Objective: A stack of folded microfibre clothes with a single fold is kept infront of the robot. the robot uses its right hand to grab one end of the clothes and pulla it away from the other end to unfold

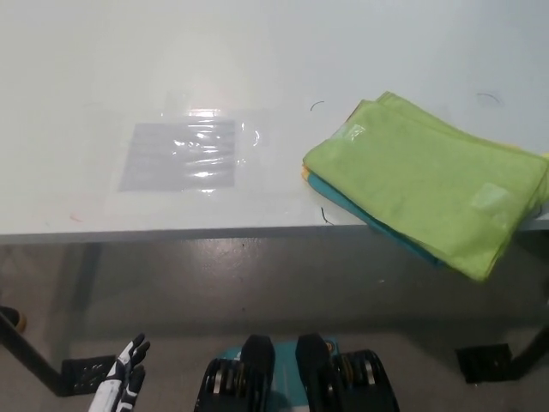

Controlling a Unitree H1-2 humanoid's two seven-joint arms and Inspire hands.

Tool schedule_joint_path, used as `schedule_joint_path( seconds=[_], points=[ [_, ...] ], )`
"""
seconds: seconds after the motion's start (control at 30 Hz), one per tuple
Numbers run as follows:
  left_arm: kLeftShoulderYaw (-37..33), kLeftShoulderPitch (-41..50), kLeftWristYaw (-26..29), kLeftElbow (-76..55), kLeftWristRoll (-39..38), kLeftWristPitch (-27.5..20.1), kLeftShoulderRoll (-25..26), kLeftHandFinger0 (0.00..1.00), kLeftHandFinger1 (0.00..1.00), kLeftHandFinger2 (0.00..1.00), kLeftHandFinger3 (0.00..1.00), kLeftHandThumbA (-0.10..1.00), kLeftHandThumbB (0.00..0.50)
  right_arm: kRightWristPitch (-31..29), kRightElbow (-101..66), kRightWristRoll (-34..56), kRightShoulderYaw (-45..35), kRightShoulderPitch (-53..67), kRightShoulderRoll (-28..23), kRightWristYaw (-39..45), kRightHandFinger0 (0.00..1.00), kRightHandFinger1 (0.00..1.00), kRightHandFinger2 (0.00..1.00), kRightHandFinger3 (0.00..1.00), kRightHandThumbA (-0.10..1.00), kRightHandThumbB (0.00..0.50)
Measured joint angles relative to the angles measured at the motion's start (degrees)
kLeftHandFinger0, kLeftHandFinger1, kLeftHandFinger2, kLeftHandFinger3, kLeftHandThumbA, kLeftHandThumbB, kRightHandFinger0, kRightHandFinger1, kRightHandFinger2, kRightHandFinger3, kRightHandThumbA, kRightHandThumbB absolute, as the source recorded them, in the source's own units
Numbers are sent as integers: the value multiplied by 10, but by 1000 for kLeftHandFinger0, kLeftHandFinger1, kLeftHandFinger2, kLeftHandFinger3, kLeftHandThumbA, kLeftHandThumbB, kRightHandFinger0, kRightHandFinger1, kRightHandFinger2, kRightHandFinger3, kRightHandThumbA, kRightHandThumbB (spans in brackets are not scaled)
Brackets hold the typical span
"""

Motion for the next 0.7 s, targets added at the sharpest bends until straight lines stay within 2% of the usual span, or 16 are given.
schedule_joint_path(
  seconds=[0.07, 0.1, 0.17, 0.33, 0.5, 0.57, 0.63, 0.7],
  points=[
    [0, 0, 0, 1, 0, 0, 0, 1000, 1000, 1000, 1000, 1000, 415, -16, 12, 0, 21, 18, 5, 0, 1000, 1000, 1000, 1000, 1000, 202],
    [0, -1, 0, 2, 0, 0, 0, 1000, 1000, 1000, 1000, 1000, 406, -24, 22, 0, 31, 25, 8, -1, 1000, 1000, 1000, 1000, 1000, 229],
    [-1, -4, 0, 3, 0, 0, 0, 1000, 1000, 1000, 1000, 1000, 409, -45, 55, 5, 60, 38, 14, -2, 1000, 1000, 1000, 1000, 1000, 252],
    [-4, -13, -1, 5, -1, 0, 0, 1000, 1000, 1000, 1000, 1000, 422, -90, 151, 34, 112, 41, 30, 10, 1000, 1000, 1000, 1000, 1000, 251],
    [-14, -23, -3, 5, -1, -1, 0, 1000, 1000, 1000, 1000, 1000, 417, -132, 259, 90, 143, 34, 47, 50, 1000, 1000, 1000, 1000, 1000, 356],
    [-18, -26, -4, 5, -1, -1, 0, 1000, 1000, 1000, 1000, 1000, 409, -141, 283, 113, 147, 33, 52, 68, 1000, 1000, 1000, 1000, 1000, 333],
    [-22, -29, -6, 5, 0, -1, 0, 1000, 1000, 1000, 1000, 1000, 411, -149, 304, 139, 150, 31, 55, 89, 1000, 1000, 1000, 1000, 1000, 365],
    [-26, -31, -7, 4, 0, -1, 0, 1000, 1000, 1000, 1000, 1000, 397, -156, 318, 159, 151, 28, 56, 107, 1000, 1000, 1000, 1000, 1000, 339]
  ],
)
